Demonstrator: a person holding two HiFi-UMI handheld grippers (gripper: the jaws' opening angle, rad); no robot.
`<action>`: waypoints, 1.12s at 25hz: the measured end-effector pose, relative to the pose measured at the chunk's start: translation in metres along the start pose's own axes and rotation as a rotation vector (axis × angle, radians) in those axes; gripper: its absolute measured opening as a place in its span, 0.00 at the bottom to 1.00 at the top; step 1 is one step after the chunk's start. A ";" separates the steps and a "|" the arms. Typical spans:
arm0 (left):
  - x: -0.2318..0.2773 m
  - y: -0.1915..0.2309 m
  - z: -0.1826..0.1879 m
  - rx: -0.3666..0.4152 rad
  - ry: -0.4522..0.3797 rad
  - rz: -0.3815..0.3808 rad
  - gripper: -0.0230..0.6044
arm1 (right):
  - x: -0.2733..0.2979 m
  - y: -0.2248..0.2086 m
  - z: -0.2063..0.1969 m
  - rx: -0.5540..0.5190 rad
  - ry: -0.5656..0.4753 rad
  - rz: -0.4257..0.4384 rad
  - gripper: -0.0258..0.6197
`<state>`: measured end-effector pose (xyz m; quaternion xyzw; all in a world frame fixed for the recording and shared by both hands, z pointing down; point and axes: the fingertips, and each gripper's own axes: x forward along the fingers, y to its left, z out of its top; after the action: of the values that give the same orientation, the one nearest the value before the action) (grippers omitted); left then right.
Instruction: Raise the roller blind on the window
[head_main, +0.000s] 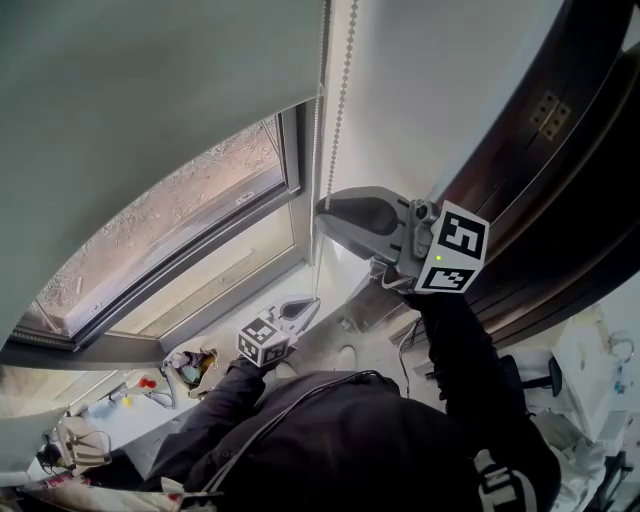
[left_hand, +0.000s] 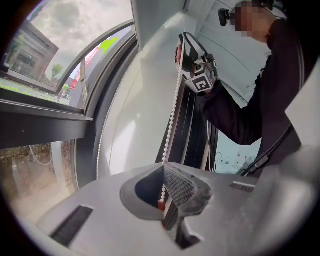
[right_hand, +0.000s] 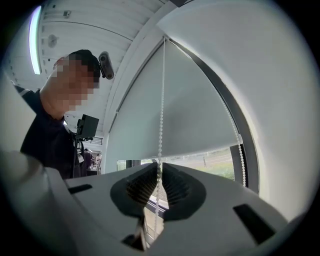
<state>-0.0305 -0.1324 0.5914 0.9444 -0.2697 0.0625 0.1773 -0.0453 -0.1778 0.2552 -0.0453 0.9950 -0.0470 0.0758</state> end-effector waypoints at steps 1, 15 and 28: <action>0.000 0.000 0.000 -0.002 -0.004 0.003 0.05 | 0.000 -0.001 0.001 -0.001 0.002 -0.005 0.07; -0.041 0.016 0.061 -0.012 -0.143 0.083 0.20 | -0.003 -0.003 0.000 -0.042 -0.003 -0.051 0.05; -0.068 -0.012 0.189 0.137 -0.332 0.042 0.22 | -0.008 -0.008 -0.116 0.072 0.121 -0.095 0.05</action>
<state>-0.0781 -0.1597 0.3973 0.9459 -0.3099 -0.0721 0.0642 -0.0552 -0.1750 0.3712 -0.0865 0.9922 -0.0890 0.0148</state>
